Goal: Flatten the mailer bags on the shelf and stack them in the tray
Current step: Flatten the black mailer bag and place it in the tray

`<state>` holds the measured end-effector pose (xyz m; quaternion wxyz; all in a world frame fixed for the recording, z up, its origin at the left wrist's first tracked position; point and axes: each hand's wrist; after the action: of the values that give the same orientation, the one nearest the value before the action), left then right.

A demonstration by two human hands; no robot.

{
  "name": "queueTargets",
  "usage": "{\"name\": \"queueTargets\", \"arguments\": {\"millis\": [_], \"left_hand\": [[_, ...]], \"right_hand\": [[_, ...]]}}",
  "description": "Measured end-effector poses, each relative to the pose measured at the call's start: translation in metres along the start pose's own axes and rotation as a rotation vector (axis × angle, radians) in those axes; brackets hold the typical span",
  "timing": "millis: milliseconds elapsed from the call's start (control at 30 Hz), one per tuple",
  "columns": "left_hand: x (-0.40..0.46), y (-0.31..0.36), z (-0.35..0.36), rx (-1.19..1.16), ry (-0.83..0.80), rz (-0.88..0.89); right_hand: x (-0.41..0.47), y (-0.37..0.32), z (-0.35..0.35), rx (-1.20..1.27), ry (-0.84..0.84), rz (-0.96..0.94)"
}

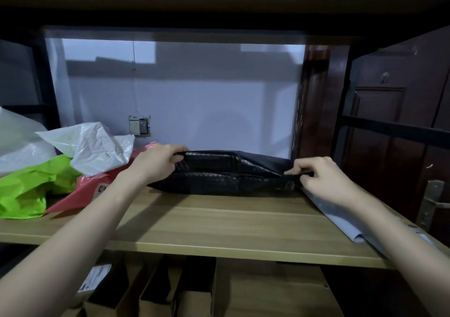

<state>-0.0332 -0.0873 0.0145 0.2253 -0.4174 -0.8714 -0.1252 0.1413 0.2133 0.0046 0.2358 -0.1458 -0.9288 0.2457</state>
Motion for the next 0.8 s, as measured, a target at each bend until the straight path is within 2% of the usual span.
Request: {"name": "queueTargets", "arguments": {"millis": [67, 133, 233, 300, 367, 433, 600, 800], "left_hand": [[-0.005, 0.006, 0.001, -0.048, -0.078, 0.027], [-0.006, 0.017, 0.003, -0.031, -0.123, -0.026], [0.004, 0.034, 0.006, 0.101, -0.04, -0.044], [0.015, 0.045, 0.009, 0.043, 0.007, 0.01], [0.028, 0.058, 0.015, -0.145, -0.064, 0.097], [0.039, 0.073, 0.022, -0.267, -0.186, 0.137], [0.049, 0.082, 0.055, -0.134, -0.394, 0.128], [0.035, 0.077, 0.077, -0.13, -0.499, 0.088]], "right_hand": [[-0.007, 0.007, 0.003, -0.038, -0.083, 0.022], [-0.013, 0.008, 0.002, -0.054, -0.105, 0.026], [-0.017, 0.002, -0.004, -0.121, -0.161, 0.017], [-0.018, 0.0, -0.009, -0.104, -0.216, 0.018], [-0.017, -0.003, -0.009, -0.045, -0.251, 0.047], [-0.014, -0.006, -0.007, -0.068, -0.217, 0.065], [0.008, -0.021, 0.016, -0.274, -0.074, -0.028], [0.027, -0.036, 0.063, -0.521, -0.267, 0.018]]}}
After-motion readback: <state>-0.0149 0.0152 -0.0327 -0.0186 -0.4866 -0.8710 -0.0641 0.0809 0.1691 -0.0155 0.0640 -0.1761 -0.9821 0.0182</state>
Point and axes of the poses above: each hand's wrist, its own x-axis towards the middle knuckle, its own z-axis out of the palm, y = z × x, and after that the axes turned 15 degrees about z, right-handed
